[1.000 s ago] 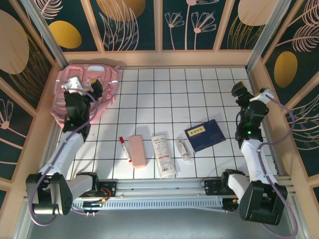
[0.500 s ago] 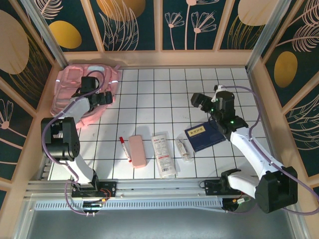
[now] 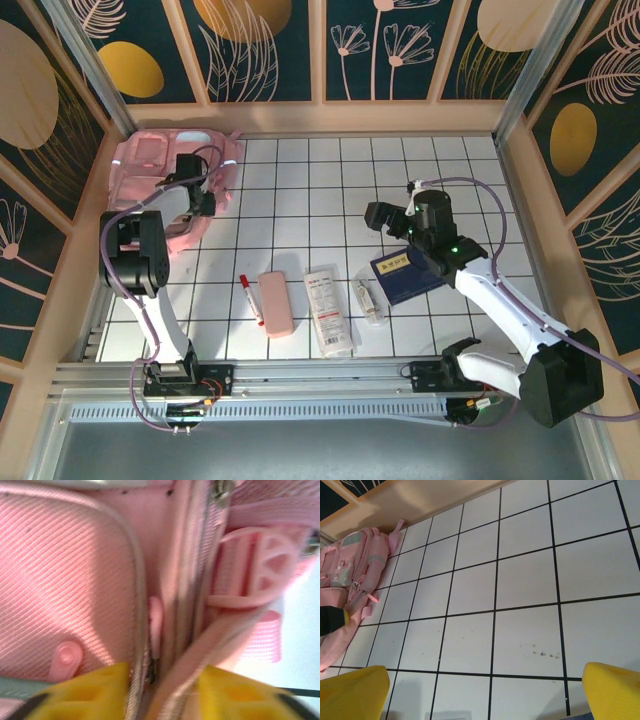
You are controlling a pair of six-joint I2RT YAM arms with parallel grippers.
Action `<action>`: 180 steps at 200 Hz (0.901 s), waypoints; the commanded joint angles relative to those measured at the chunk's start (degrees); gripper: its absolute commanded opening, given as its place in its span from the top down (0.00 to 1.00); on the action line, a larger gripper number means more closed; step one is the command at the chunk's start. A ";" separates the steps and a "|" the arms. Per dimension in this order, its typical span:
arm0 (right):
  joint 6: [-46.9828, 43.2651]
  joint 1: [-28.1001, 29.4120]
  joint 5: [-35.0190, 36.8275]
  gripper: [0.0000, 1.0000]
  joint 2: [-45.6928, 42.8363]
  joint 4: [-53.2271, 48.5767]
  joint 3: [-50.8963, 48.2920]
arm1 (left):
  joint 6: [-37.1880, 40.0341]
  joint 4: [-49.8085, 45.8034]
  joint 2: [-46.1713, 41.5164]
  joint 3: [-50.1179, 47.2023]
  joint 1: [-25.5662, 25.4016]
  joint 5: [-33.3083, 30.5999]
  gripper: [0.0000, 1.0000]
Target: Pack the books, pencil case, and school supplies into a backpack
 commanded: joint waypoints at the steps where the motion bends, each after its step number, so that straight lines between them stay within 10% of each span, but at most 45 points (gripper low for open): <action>1: 1.50 0.39 2.21 0.01 -1.44 0.39 -0.13 | 2.34 -1.16 0.05 1.13 -5.67 4.55 0.92; 64: 3.38 -1.86 6.62 0.01 -0.03 -5.71 5.04 | 7.38 3.52 0.66 8.78 -23.30 10.33 1.00; 103: 2.46 -11.53 -10.53 0.01 3.96 -6.74 4.51 | 9.05 7.57 1.86 9.27 -29.29 17.21 1.00; 144: -3.65 -12.35 -8.46 0.01 5.73 -5.76 5.82 | 7.37 3.90 0.63 11.89 -32.31 23.97 1.00; 164: -6.09 -12.88 -9.59 0.01 7.42 -3.42 5.29 | 5.28 6.97 -2.66 9.49 -32.36 23.09 0.91; 180: -11.29 -10.92 -9.93 0.01 10.65 -0.33 4.17 | 3.69 6.76 -4.48 9.83 -32.13 18.61 0.58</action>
